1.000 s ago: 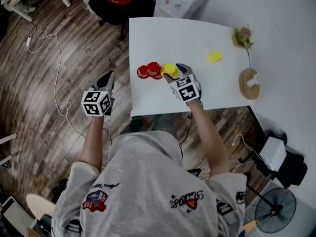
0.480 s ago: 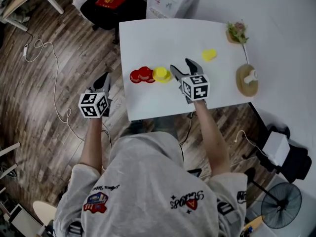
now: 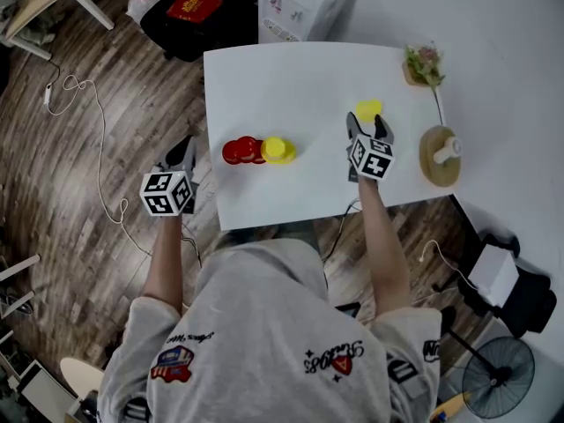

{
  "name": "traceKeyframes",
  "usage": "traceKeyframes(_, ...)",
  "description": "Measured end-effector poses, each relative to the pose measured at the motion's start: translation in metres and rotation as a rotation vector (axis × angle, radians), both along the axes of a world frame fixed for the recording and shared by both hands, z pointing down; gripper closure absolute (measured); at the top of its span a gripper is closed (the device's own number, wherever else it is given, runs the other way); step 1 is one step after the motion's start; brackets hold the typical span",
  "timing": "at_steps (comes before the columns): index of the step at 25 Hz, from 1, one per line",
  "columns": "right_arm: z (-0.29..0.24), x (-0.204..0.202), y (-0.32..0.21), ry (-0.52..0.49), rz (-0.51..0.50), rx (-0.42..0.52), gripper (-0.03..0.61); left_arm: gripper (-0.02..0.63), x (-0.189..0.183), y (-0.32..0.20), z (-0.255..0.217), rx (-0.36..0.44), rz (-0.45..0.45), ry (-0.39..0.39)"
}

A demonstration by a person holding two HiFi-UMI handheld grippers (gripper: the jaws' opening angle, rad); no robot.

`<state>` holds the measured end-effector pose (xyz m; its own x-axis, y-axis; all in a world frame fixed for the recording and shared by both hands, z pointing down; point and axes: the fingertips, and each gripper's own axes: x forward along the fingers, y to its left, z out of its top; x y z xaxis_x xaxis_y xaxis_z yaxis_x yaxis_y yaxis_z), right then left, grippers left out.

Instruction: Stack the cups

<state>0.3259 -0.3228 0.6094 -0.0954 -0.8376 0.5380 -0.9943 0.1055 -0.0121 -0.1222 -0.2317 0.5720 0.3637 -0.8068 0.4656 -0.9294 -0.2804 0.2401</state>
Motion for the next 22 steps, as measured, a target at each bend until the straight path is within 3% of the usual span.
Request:
traceKeyframes(9,0.049,0.063,-0.041,0.034,0.062,-0.101,0.273,0.607,0.016,-0.023,0.020,-0.034,-0.055,-0.001)
traceKeyframes(15,0.075,0.081,-0.059,0.071,0.034,-0.171,0.284,0.607,0.023,-0.039,0.025,-0.045,-0.083,-0.017)
traceKeyframes(19,0.082,0.078,-0.061,0.075,0.011,-0.205,0.357,0.607,0.026,-0.045,0.023,-0.042,-0.077,-0.015)
traceKeyframes(22,0.080,0.070,-0.058,0.076,0.008,-0.201,0.359,0.607,0.023,-0.044,0.022,-0.039,-0.069,-0.016)
